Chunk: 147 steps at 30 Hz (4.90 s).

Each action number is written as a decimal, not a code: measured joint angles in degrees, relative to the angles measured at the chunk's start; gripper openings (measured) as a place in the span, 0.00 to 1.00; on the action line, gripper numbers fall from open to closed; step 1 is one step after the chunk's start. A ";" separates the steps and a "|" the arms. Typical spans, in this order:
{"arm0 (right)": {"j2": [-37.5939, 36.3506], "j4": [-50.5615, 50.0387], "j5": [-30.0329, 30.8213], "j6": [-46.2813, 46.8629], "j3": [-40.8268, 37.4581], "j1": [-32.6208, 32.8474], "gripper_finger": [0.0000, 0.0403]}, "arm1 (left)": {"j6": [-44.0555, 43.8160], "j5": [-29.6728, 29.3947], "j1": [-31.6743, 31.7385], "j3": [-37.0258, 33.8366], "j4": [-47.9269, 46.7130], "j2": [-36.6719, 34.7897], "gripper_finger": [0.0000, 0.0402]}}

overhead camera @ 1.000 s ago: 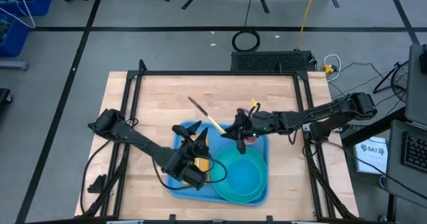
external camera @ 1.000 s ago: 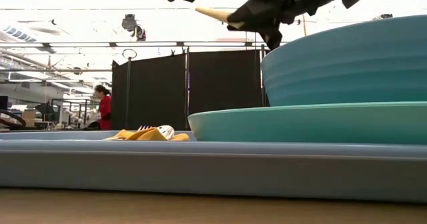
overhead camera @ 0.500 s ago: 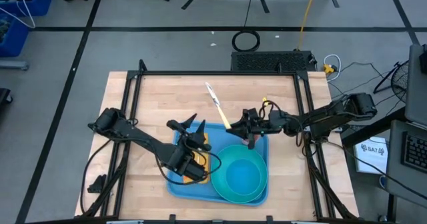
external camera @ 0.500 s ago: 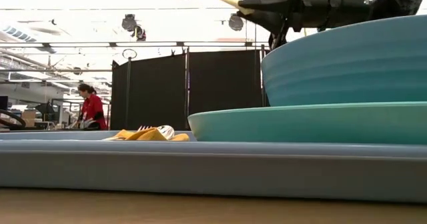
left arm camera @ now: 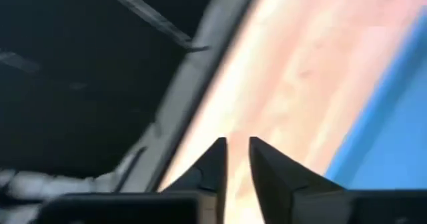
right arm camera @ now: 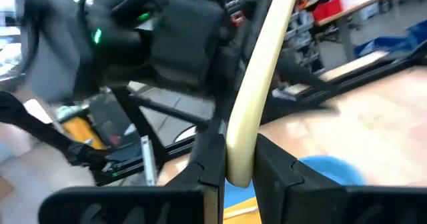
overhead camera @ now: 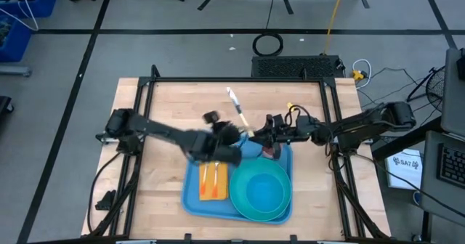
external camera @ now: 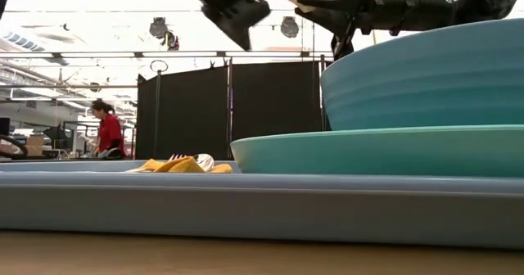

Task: Set up tray
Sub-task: Put the yellow knife on top of the yellow napkin to the right of the orange spoon

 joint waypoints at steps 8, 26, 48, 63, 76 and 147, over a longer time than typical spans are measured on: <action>-13.76 -13.14 1.14 -5.78 -0.67 -4.24 0.09 | 21.25 19.98 13.59 0.00 16.75 -1.18 0.01; -30.28 -17.03 1.99 -2.81 -12.37 -14.46 0.09 | 18.82 82.61 39.00 -29.84 95.36 -3.05 0.04; -7.00 8.52 -1.11 0.33 -12.33 -13.04 0.09 | 0.27 85.43 38.30 -35.96 120.35 -2.71 0.25; -6.93 8.28 -1.02 -0.17 -12.33 -12.80 0.09 | -5.04 80.98 38.47 -29.63 120.60 -2.71 0.64; -6.95 8.88 -1.03 -0.90 -12.33 -12.82 0.09 | -0.16 79.37 35.96 -23.84 108.43 -2.71 0.61; -41.81 -10.95 1.94 -4.01 -23.78 -20.84 0.46 | -21.15 54.28 10.10 -59.81 86.13 -32.13 0.00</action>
